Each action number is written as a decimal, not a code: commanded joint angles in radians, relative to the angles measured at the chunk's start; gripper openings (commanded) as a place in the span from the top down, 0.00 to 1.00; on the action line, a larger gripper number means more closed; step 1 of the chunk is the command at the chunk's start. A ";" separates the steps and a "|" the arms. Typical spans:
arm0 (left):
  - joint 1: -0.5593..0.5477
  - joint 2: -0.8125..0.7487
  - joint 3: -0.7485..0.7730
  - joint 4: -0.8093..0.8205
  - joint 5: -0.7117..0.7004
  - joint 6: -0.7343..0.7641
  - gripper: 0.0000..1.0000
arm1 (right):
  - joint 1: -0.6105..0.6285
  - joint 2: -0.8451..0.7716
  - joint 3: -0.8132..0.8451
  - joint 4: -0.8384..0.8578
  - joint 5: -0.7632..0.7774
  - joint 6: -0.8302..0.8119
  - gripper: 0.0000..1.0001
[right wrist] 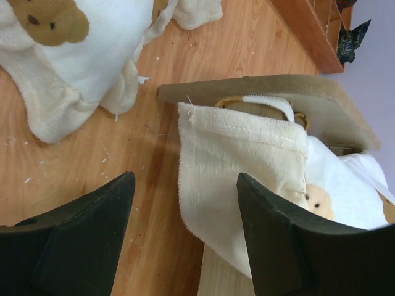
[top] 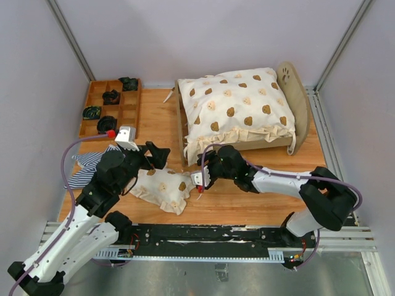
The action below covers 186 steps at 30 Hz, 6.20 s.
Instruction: Set up the pet bed
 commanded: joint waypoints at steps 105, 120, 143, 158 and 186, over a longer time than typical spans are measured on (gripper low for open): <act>-0.002 0.763 0.580 0.105 0.164 0.645 1.00 | -0.505 0.073 0.589 -0.029 0.090 0.968 1.00; -0.002 0.638 0.587 -0.042 0.234 0.626 1.00 | -0.505 0.061 0.579 -0.017 0.079 0.961 1.00; -0.003 0.674 0.425 0.175 0.551 0.607 0.54 | -0.505 0.046 0.559 -0.008 0.077 0.954 1.00; -0.083 1.000 0.527 0.358 0.336 0.420 0.40 | -0.505 0.040 0.557 -0.010 0.072 0.947 1.00; 0.001 0.787 0.398 0.407 0.298 0.526 1.00 | -0.508 -0.003 0.483 0.070 0.036 1.003 1.00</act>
